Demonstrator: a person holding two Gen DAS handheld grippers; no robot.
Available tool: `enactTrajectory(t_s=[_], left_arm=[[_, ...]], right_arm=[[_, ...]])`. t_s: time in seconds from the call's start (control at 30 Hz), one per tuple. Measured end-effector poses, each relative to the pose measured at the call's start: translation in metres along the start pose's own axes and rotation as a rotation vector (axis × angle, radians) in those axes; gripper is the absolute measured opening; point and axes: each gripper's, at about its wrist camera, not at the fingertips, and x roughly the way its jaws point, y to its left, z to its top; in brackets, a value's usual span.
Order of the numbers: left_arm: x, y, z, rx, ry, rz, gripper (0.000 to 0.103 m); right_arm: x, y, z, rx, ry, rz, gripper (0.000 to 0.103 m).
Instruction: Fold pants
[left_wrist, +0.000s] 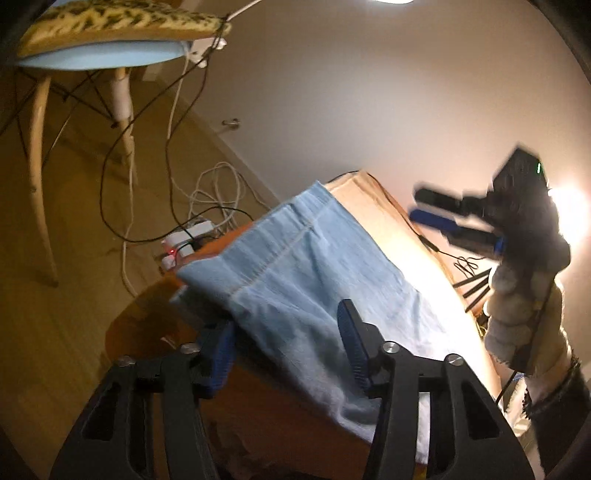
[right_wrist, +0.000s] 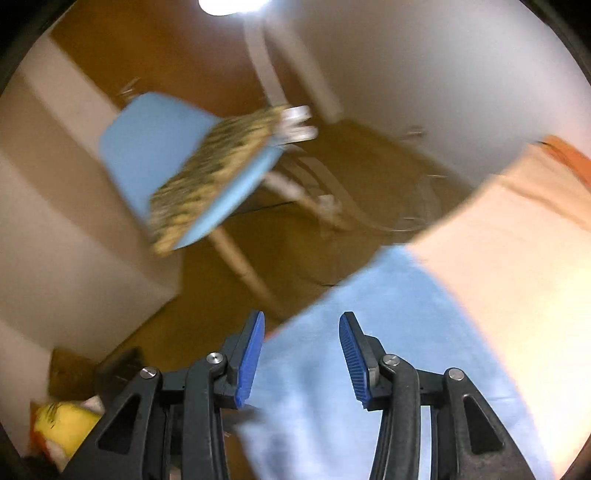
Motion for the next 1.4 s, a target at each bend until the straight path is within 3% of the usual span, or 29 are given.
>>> enactTrajectory(t_s=[0.03,0.13,0.2,0.3,0.4,0.43,0.5,0.6,0.8,0.97,1.2,1.3,1.4], left_arm=[[0.0,0.0,0.0,0.014,-0.001,0.015,0.023],[-0.005,-0.011,-0.003,0.105,-0.031,0.076,0.012],[-0.005,-0.019,-0.004,0.179,-0.045,0.164,0.011],[0.003,-0.014,-0.006,0.202,0.008,0.241,0.011],[0.0,-0.013,-0.006,0.237,0.016,0.267,0.014],[-0.002,-0.011,-0.005,0.235,0.023,0.279,0.024],[-0.01,-0.006,-0.004,0.221,0.02,0.3,0.034],[-0.026,-0.004,0.003,0.208,-0.003,0.303,0.034],[-0.056,-0.046,0.019,0.301,-0.036,0.229,0.034],[-0.067,-0.096,0.027,0.389,-0.033,0.129,0.034],[-0.061,-0.169,0.026,0.491,0.009,-0.019,0.035],[-0.054,-0.201,0.023,0.545,0.032,-0.069,0.046],[-0.049,-0.232,0.02,0.592,0.062,-0.122,0.046]], right_arm=[[-0.002,-0.014,-0.002,0.017,0.004,-0.031,0.043],[-0.01,-0.038,-0.013,0.04,0.01,-0.085,0.043],[-0.014,-0.048,-0.021,0.047,0.012,-0.103,0.042],[-0.026,-0.055,-0.031,0.038,0.006,-0.127,0.042],[-0.046,-0.057,-0.041,0.033,-0.024,-0.146,0.042],[-0.055,-0.057,-0.045,0.03,-0.036,-0.151,0.042],[-0.078,-0.058,-0.057,0.026,-0.067,-0.156,0.042],[-0.115,-0.06,-0.081,0.03,-0.112,-0.168,0.042],[-0.204,-0.065,-0.147,0.06,-0.213,-0.245,0.043],[-0.268,-0.075,-0.206,0.14,-0.311,-0.329,0.055],[-0.337,-0.095,-0.283,0.263,-0.385,-0.479,0.07],[-0.367,-0.105,-0.313,0.32,-0.416,-0.544,0.075],[-0.398,-0.114,-0.343,0.371,-0.444,-0.617,0.082]])
